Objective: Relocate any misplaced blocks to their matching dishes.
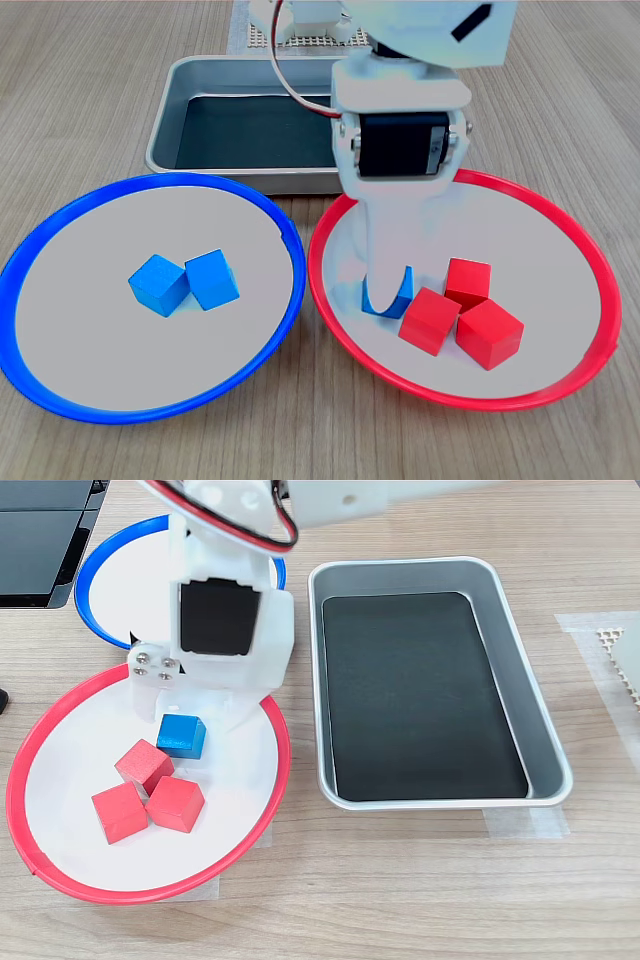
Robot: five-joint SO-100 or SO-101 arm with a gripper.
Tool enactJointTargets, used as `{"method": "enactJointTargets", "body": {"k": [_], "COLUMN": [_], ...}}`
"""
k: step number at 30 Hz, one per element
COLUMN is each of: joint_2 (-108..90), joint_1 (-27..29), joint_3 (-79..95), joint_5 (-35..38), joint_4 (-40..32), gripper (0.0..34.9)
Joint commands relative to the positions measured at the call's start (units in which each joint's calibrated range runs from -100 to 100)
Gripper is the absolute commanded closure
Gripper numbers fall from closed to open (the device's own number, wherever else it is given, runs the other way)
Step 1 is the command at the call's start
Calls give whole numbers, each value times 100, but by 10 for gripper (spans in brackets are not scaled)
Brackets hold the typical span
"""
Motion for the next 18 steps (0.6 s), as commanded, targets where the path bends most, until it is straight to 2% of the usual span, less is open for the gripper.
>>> {"method": "enactJointTargets", "body": {"k": [1,18], "joint_2": [14,390], "joint_1": [15,43], "joint_3": [-322,-541], "joint_5": [-24,-83], "joint_4": [27,2], "gripper": [183,206]}}
